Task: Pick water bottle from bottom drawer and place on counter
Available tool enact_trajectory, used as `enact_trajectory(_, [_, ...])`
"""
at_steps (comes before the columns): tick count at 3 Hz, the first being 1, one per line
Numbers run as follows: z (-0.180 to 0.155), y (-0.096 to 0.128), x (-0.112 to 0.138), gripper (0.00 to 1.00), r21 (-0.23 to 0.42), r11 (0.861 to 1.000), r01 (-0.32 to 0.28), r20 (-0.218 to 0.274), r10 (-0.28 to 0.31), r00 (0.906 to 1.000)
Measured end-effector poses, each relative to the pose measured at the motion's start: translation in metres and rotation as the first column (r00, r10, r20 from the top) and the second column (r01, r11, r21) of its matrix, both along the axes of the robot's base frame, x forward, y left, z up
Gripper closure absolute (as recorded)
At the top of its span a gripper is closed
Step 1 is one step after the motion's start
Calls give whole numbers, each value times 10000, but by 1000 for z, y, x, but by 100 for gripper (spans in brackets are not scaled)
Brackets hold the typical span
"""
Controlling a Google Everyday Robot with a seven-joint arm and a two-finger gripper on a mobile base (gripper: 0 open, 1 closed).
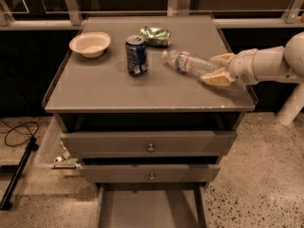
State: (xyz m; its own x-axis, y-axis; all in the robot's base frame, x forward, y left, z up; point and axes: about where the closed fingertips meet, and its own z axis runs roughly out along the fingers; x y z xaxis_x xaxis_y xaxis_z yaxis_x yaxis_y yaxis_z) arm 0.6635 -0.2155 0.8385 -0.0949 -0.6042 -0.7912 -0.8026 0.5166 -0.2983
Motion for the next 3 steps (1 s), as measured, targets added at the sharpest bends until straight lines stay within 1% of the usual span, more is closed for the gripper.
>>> enact_trajectory(1, [0,0,0,10,0,10000,-1,0,1,10000])
enact_trajectory(2, [0,0,0,0,1,10000,-3,-1,3,10000])
enact_trajectory(3, [0,0,0,0,1,10000,-3,-1,3,10000])
